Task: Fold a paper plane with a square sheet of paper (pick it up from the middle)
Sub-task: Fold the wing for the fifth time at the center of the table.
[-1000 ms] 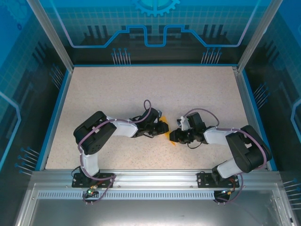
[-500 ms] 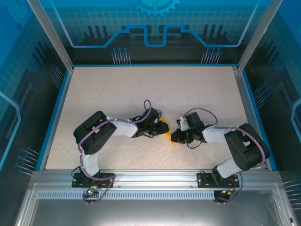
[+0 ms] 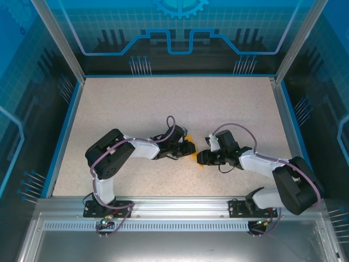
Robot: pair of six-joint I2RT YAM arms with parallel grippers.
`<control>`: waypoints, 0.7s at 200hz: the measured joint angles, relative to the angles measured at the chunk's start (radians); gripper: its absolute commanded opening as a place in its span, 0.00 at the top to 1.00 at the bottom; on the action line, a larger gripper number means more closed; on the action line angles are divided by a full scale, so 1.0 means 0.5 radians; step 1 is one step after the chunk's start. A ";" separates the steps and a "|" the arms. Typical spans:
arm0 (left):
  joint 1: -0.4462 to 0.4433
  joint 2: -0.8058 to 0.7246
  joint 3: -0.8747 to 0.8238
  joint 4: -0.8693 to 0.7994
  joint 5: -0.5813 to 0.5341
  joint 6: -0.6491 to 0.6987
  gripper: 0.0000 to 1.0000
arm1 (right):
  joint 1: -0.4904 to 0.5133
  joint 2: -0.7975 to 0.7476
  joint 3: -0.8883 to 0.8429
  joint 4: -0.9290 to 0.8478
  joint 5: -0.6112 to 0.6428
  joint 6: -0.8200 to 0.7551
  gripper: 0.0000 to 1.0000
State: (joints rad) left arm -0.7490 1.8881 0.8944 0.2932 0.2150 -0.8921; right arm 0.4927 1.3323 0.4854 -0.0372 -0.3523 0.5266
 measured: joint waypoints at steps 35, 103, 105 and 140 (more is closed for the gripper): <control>0.002 0.000 0.000 0.000 0.001 -0.007 0.74 | 0.105 0.011 0.063 -0.136 0.192 -0.105 0.51; 0.004 0.000 0.000 0.000 0.002 -0.026 0.74 | 0.171 0.183 0.167 -0.197 0.371 -0.175 0.62; 0.004 0.000 0.000 0.000 0.002 -0.031 0.74 | 0.171 0.189 0.168 -0.198 0.372 -0.179 0.62; 0.008 0.000 0.000 0.001 0.002 -0.037 0.74 | 0.171 0.210 0.185 -0.211 0.401 -0.175 0.71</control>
State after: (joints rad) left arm -0.7452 1.8881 0.8944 0.2935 0.2161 -0.9104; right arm 0.5781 1.4372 0.5777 -0.1425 -0.1516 0.4393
